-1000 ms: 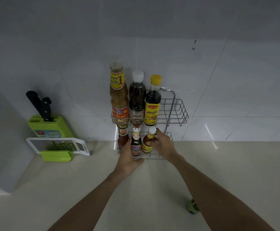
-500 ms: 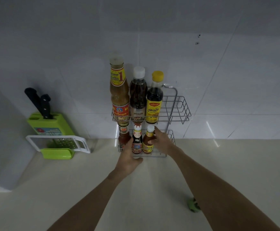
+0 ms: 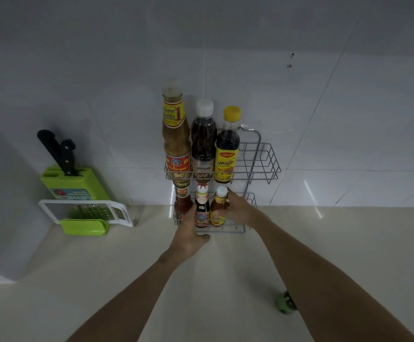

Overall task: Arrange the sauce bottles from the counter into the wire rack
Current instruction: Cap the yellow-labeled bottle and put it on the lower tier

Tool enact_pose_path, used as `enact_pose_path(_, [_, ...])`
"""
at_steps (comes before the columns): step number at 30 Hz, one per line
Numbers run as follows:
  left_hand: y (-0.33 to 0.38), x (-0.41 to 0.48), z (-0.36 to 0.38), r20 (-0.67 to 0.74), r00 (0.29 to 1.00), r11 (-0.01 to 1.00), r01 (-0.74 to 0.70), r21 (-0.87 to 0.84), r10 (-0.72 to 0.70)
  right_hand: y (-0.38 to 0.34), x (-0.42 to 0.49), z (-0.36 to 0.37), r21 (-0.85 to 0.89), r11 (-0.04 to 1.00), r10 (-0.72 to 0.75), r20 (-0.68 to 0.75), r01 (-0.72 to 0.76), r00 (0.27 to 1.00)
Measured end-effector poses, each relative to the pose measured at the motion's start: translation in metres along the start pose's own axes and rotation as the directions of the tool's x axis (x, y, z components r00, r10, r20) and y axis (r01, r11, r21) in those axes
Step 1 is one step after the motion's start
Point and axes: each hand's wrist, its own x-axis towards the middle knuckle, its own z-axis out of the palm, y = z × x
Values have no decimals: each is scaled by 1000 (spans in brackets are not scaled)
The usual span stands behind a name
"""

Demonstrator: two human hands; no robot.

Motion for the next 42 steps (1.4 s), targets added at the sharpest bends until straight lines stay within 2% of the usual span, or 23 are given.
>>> enact_pose_path(3, [1,0,0,12,1000,1000,-7,-4,7,-2,2,8,-1,1000,-24,-155,24,988])
enact_pose_path(4, [2,0,-1,18,1000,1000,-4,-8,4,-3,3,9,-8,1000,-21,-166,20,986])
enact_pose_path(9, [2,0,-5,31,999,1000,7,-11,-6,-8,7,4,-51,999,-3,-87,-1,996])
enact_pose_path(32, [1,-14,-2,-14,1000,999,5,40,-4,-1,-20,11,94,995,65,-216,-46,974])
enact_pose_path(38, [-6,-35,18,-74,997,998,40,40,-37,13,-74,-14,195,981,42,-301,18,953])
enact_pose_path(42, [-8,-58,53,17,999,1000,29,9,-30,46,-133,-42,235,971,45,-375,48,926])
